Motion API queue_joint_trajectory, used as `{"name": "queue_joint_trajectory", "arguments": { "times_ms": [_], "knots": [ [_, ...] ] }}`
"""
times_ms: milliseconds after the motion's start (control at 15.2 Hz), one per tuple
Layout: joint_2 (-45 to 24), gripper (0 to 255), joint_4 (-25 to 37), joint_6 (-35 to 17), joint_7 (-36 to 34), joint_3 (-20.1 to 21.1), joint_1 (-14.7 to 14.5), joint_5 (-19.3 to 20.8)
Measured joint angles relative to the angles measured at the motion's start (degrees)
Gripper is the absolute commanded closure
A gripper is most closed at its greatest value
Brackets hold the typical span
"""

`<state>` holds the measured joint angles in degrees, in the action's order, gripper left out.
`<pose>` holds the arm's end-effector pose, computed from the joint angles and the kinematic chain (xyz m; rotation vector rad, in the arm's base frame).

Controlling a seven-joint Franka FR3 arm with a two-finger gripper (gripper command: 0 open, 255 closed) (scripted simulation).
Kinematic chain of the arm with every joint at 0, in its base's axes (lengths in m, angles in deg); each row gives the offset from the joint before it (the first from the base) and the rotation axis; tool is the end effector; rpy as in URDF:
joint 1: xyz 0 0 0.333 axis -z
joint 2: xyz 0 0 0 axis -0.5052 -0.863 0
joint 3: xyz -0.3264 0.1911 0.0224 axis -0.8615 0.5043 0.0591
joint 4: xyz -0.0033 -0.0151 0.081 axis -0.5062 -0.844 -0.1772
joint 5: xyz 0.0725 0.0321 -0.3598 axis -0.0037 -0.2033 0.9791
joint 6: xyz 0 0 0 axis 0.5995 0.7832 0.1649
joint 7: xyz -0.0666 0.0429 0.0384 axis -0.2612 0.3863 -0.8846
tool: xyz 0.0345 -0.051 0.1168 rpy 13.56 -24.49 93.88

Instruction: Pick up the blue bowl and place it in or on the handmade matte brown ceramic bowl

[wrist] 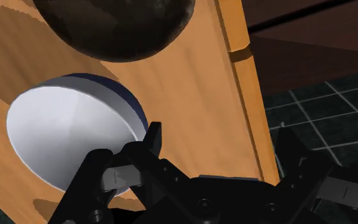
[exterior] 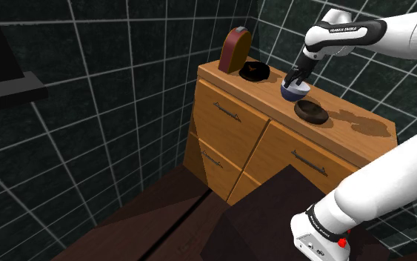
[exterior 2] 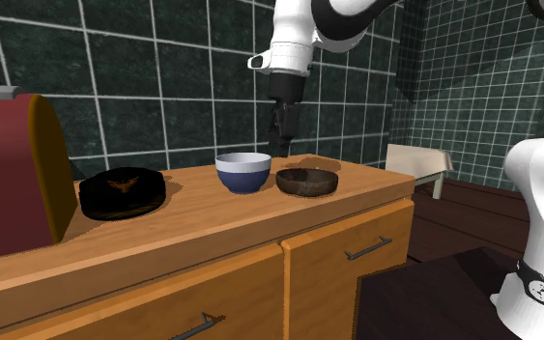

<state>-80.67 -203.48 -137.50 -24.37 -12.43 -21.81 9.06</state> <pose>0.4360 -0.2770 0.5513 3.0663 -0.1761 0.1853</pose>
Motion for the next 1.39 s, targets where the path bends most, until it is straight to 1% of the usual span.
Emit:
{"name": "queue_joint_trajectory", "arguments": {
  "times_ms": [198,396,528,990,1386],
  "knots": [
    [-5.6,0,3.9,-1.5,3.2,-1.5,1.0,-2.1],
    [-12.3,0,10.7,-1.0,7.0,-2.9,2.7,-5.1],
    [-14.5,0,12.5,-1.2,8.3,-3.1,3.4,-6.2],
    [-17.2,0,10.6,-5.5,9.6,-3.0,4.0,-7.7],
    [-17.4,0,10.3,-6.0,9.6,-3.0,4.0,-7.8]
  ]
}}
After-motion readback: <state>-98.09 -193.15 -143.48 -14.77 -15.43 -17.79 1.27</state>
